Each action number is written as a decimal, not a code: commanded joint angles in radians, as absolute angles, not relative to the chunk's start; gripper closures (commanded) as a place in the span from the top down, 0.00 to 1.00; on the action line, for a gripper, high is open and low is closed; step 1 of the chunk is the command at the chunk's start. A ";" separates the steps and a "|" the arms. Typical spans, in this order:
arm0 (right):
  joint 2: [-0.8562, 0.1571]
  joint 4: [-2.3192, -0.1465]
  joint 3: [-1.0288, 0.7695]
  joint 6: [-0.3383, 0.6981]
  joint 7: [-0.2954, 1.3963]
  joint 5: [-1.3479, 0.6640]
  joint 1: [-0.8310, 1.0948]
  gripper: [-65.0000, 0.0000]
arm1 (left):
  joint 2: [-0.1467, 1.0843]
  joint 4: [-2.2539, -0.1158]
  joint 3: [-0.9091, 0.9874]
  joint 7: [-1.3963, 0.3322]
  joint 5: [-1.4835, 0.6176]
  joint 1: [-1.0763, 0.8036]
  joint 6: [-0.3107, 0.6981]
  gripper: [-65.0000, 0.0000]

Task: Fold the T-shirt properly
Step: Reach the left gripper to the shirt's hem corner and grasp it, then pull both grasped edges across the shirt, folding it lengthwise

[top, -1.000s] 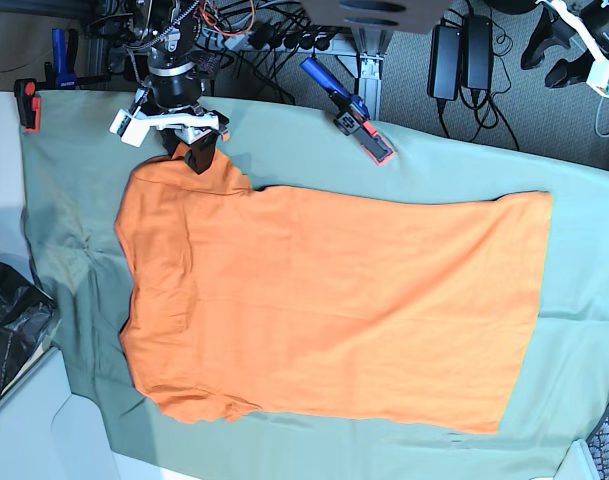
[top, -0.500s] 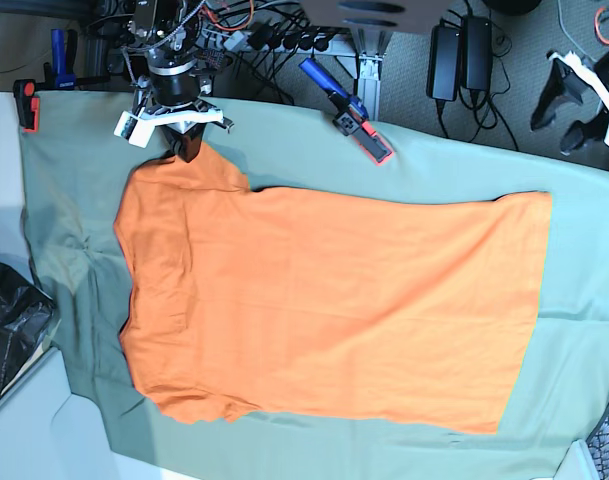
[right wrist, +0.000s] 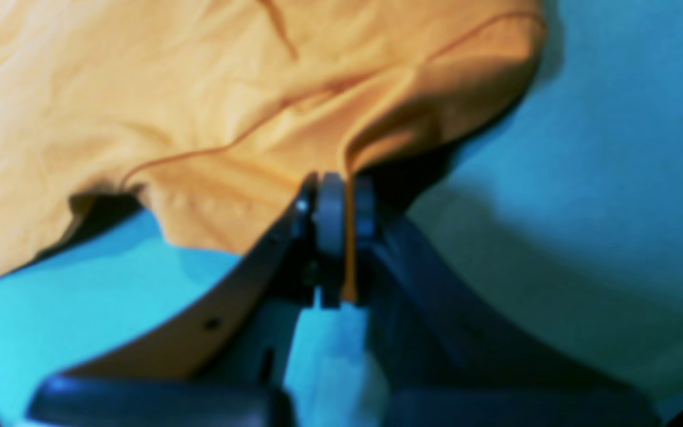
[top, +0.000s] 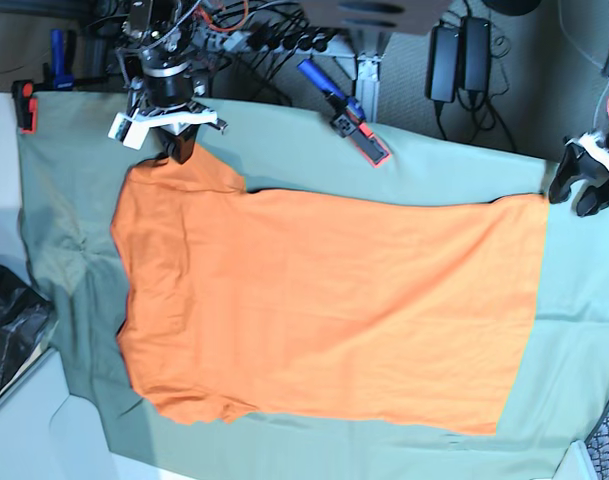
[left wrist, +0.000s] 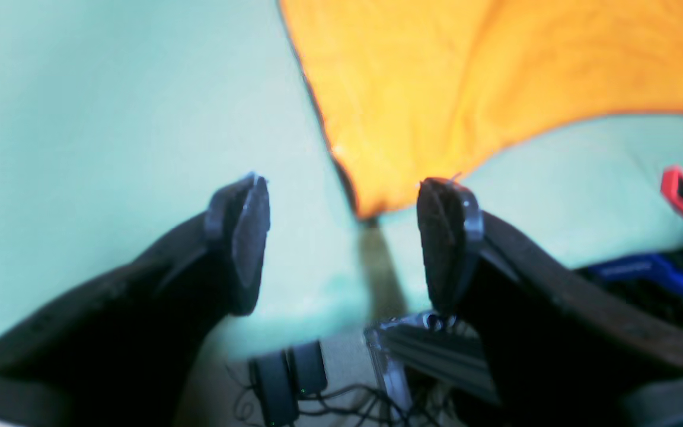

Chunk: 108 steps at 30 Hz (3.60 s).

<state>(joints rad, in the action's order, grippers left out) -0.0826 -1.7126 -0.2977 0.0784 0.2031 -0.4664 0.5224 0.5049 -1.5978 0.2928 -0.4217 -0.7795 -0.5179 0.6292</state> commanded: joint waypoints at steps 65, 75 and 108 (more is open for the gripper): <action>-0.216 -1.884 -0.432 0.215 0.300 -0.551 0.713 0.00 | 0.583 -1.669 0.134 -0.423 -0.796 -0.501 0.698 0.00; -0.219 -1.951 -0.446 0.224 0.300 -0.561 0.621 0.00 | 0.591 -1.686 0.158 -0.447 -0.857 -0.470 0.698 0.00; -0.354 -1.308 -0.300 0.322 0.295 -0.558 -0.138 0.00 | 0.579 -1.061 -0.062 -0.332 -0.712 0.210 0.698 0.00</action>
